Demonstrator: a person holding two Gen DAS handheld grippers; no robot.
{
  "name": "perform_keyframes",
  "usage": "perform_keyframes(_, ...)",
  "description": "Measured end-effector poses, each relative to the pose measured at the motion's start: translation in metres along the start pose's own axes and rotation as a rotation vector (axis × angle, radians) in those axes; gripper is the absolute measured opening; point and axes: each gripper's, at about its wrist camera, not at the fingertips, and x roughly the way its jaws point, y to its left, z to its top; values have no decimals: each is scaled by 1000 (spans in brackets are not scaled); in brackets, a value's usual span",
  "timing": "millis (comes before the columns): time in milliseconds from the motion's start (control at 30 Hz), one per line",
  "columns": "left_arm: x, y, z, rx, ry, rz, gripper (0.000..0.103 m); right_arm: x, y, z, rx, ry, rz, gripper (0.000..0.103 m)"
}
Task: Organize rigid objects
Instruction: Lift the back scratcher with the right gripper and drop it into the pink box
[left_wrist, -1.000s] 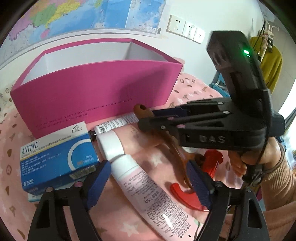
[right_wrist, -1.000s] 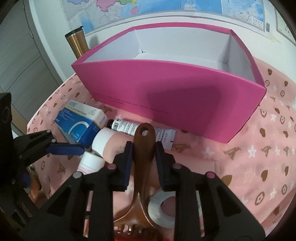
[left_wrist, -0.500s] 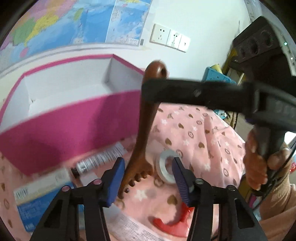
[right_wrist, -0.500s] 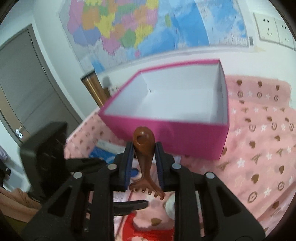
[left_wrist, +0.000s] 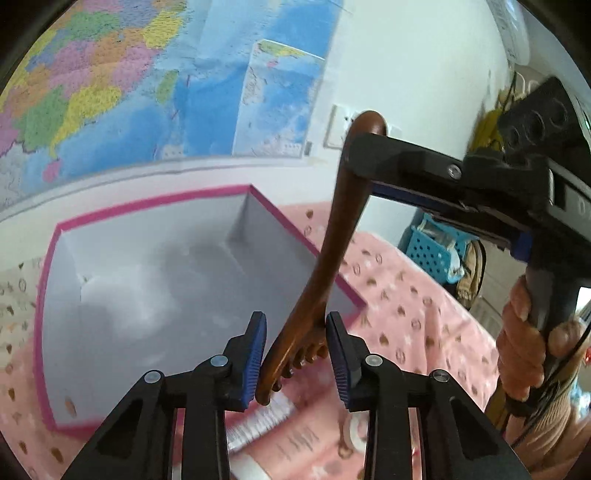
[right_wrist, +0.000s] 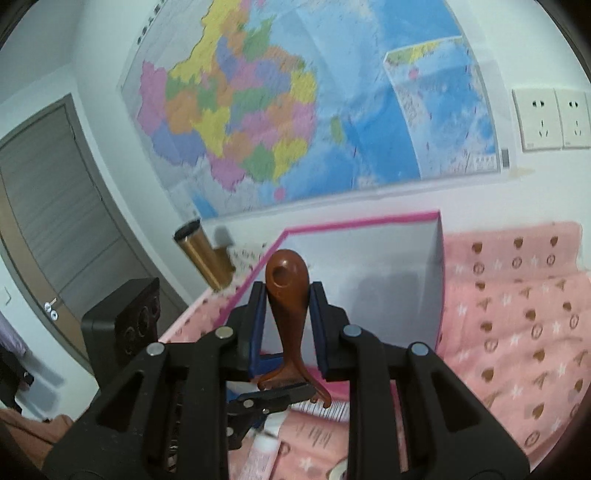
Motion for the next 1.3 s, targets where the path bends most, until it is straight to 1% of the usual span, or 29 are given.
perform_keyframes(100, 8, 9, 17, -11, 12, -10, 33, 6, -7, 16, 11, -25, -19, 26)
perform_keyframes(167, 16, 13, 23, -18, 24, 1, 33, 12, -14, 22, 22, -25, -32, 26)
perform_keyframes(333, 48, 22, 29, -51, 86, -1, 33, 34, -34, 25, 38, 9, -76, 26)
perform_keyframes(433, 68, 23, 23, -62, 142, -9, 33, 52, -47, 17, 46, 75, -115, 26)
perform_keyframes(467, 76, 22, 20, -60, 169, -14, 33, 60, -54, 12, 55, 110, -129, 26)
perform_keyframes(533, 85, 20, 14, -49, 202, -11, 33, 71, -63, 5, 63, 158, -155, 26)
perform_keyframes(567, 89, 18, 10, -45, 218, -11, 33, 78, -69, 0, 68, 195, -179, 26)
perform_keyframes(633, 92, 18, 7, -46, 228, -8, 33, 87, -74, -5, 64, 236, -216, 26)
perform_keyframes(700, 90, 19, 5, -48, 228, 3, 34, 93, -78, -8, 42, 254, -291, 26)
perform_keyframes(733, 88, 19, 3, -51, 225, 8, 35, 93, -79, -9, 36, 251, -311, 27)
perform_keyframes(833, 78, 25, 2, -55, 200, 41, 37, 84, -73, -7, 1, 213, -330, 36)
perform_keyframes(933, 62, 28, -1, -52, 162, 58, 40, 62, -65, -8, -19, 162, -320, 38)
perform_keyframes(967, 54, 27, -4, -44, 147, 57, 42, 52, -62, -9, -18, 149, -293, 38)
perform_keyframes(1000, 46, 26, -6, -38, 129, 52, 46, 40, -59, -13, -17, 137, -263, 39)
perform_keyframes(1033, 38, 23, -9, -34, 117, 50, 47, 31, -56, -17, -21, 124, -239, 41)
perform_keyframes(1067, 32, 21, -11, -28, 104, 49, 47, 17, -52, -26, -28, 113, -202, 47)
perform_keyframes(1100, 24, 17, -15, -19, 89, 43, 49, 9, -49, -30, -32, 111, -185, 50)
perform_keyframes(1167, 7, 9, -27, 6, 64, 42, 50, -12, -43, -50, -46, 112, -152, 51)
perform_keyframes(1200, 0, 5, -29, 22, 40, 52, 54, -16, -40, -59, -45, 119, -139, 51)
perform_keyframes(1300, -18, -3, -42, 32, 28, 0, 55, -29, -38, -89, -24, 166, -109, 52)
